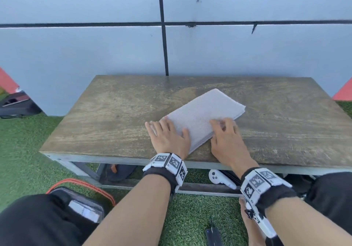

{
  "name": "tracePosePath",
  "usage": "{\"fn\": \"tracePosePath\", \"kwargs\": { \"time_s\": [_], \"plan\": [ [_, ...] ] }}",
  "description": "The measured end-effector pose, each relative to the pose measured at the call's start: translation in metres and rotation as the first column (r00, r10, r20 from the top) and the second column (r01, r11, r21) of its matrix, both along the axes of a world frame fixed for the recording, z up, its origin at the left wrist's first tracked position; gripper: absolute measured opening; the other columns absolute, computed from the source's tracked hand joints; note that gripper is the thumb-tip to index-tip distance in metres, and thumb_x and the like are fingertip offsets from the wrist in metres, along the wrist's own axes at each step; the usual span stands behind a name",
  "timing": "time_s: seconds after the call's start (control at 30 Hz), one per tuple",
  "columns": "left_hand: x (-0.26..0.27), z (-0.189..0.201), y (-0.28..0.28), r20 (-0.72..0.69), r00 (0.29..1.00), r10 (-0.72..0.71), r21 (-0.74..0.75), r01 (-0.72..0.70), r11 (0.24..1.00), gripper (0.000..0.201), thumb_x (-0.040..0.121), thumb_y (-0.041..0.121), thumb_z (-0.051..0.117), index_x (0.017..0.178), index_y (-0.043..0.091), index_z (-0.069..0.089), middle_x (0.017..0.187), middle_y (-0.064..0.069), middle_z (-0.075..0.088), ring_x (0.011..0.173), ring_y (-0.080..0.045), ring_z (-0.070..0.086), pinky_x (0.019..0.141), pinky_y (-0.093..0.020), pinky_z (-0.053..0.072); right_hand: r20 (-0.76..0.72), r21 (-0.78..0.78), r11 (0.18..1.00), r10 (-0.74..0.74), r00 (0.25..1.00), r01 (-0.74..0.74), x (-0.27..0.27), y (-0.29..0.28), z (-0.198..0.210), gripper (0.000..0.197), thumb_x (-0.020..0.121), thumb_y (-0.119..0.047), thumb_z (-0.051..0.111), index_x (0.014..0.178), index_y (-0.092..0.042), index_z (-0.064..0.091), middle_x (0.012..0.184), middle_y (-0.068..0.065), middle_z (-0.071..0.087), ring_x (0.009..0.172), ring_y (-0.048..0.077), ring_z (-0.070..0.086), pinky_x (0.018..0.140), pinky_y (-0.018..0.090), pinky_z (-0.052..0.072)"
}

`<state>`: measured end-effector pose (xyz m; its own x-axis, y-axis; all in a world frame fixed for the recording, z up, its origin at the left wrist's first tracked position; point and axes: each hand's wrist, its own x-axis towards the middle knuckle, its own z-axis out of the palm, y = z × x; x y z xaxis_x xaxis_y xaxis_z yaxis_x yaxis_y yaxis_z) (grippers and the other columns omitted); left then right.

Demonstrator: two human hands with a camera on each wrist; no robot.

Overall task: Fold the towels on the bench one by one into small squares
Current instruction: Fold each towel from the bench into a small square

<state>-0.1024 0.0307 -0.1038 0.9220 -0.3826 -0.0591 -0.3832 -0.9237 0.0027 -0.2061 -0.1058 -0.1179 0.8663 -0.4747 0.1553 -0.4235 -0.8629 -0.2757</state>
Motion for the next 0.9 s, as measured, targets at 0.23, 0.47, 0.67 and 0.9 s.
{"fn": "tracePosePath", "kwargs": {
  "time_s": [0.23, 0.47, 0.67, 0.9],
  "plan": [
    [0.002, 0.023, 0.045, 0.009, 0.993, -0.115, -0.256, 0.114, 0.96, 0.03, 0.098, 0.027, 0.039, 0.089, 0.01, 0.062, 0.106, -0.012, 0.061, 0.111, -0.032, 0.055, 0.108, -0.047, 0.037, -0.071, 0.245, 0.968, 0.071, 0.995, -0.051, 0.004, -0.011, -0.004, 0.063, 0.101, -0.02, 0.038, 0.156, -0.038, 0.014, 0.164, 0.012, -0.001, 0.15, 0.039, 0.003, 0.121, 0.056, 0.013],
    [0.017, 0.02, 0.086, -0.099, 0.945, -0.311, -0.447, 0.237, 0.863, 0.013, 0.092, 0.011, 0.055, 0.083, 0.009, 0.064, 0.088, -0.003, 0.057, 0.094, -0.022, 0.047, 0.098, -0.039, 0.045, -0.21, 0.137, 0.981, 0.161, 0.964, -0.134, -0.021, 0.0, 0.0, 0.069, 0.099, -0.041, 0.041, 0.152, -0.053, 0.0, 0.164, 0.02, -0.014, 0.152, 0.035, -0.017, 0.123, 0.046, -0.008],
    [0.008, 0.029, 0.089, -0.217, 0.888, -0.406, -0.287, 0.339, 0.896, 0.064, 0.073, -0.013, 0.052, 0.123, 0.027, 0.045, 0.112, 0.001, 0.036, 0.111, -0.02, 0.031, 0.082, -0.03, 0.038, -0.274, 0.095, 0.968, 0.248, 0.929, -0.231, -0.042, 0.008, 0.004, 0.088, 0.09, -0.06, 0.054, 0.147, -0.061, -0.013, 0.163, 0.019, -0.02, 0.15, 0.035, -0.022, 0.121, 0.046, -0.009],
    [0.007, 0.016, 0.094, -0.189, 0.856, -0.481, -0.49, 0.343, 0.802, 0.042, 0.086, 0.008, 0.07, 0.125, 0.026, 0.065, 0.111, -0.001, 0.043, 0.11, -0.018, 0.037, 0.1, -0.032, 0.035, -0.204, 0.073, 0.986, 0.16, 0.966, -0.148, -0.043, 0.032, 0.007, 0.057, 0.101, -0.04, 0.044, 0.148, -0.06, 0.018, 0.165, 0.02, 0.004, 0.151, 0.045, 0.002, 0.121, 0.059, 0.006]
  ]
}}
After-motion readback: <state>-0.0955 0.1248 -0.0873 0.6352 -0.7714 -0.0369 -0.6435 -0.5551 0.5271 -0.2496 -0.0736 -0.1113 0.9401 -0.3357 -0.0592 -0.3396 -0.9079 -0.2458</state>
